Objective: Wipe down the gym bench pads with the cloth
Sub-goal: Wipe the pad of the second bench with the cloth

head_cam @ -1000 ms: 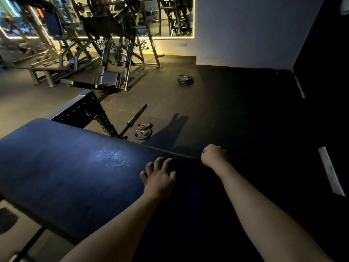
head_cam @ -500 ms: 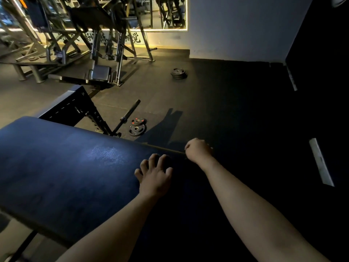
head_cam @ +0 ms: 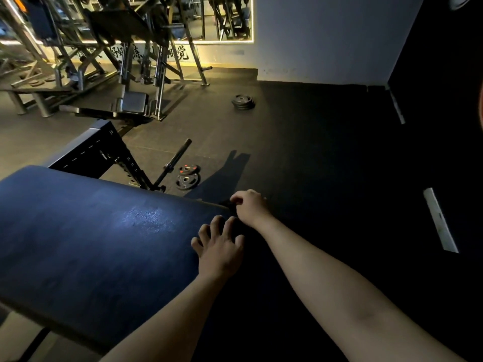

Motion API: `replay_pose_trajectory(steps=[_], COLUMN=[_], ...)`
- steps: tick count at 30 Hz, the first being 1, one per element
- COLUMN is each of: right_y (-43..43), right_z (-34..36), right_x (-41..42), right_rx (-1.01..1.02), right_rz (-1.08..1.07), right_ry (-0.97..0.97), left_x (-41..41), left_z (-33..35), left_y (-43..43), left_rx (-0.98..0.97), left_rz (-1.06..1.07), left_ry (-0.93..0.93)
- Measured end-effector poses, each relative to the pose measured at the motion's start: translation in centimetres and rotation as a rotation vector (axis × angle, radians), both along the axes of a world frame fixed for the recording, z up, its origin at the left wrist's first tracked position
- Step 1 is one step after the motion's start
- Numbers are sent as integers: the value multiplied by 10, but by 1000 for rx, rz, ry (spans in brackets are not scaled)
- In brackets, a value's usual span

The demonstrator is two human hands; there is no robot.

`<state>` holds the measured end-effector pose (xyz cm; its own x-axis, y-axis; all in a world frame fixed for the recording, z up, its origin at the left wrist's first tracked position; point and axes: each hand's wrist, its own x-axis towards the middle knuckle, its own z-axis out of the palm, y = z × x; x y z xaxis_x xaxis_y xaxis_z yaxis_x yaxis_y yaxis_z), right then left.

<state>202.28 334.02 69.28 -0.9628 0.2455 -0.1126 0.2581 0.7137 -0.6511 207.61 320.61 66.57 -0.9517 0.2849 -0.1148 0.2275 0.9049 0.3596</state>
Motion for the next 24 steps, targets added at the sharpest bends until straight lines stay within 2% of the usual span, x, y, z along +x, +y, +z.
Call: replay_pose_trajectory(steps=[2, 6, 9, 11, 13, 16, 19, 24], right_y=[11, 49, 77, 84, 78, 56, 29, -46], right_z=[-6, -15, -12, -11, -14, -16, -13, -20], right_x=[-2, 5, 29, 48, 63, 77, 80, 96], right_rx=[33, 184, 184, 214, 236, 254, 208, 136], right_rz=[-31, -207, -325, -348, -338, -261, -182, 65], right_ry=[-44, -267, -300, -256, -120, 86, 183, 305], left_x=[-1, -2, -1, -2, -5, -6, 3, 32], left_z=[-1, -3, 0, 3, 6, 12, 15, 9], left_y=[-1, -1, -3, -4, -7, -22, -43, -56], left_rx=[13, 12, 33, 44, 46, 40, 43, 49], left_rz=[-2, 2, 4, -5, -40, -107, -159, -35], left_ry=[15, 5, -2, -16, -55, -106, -118, 24])
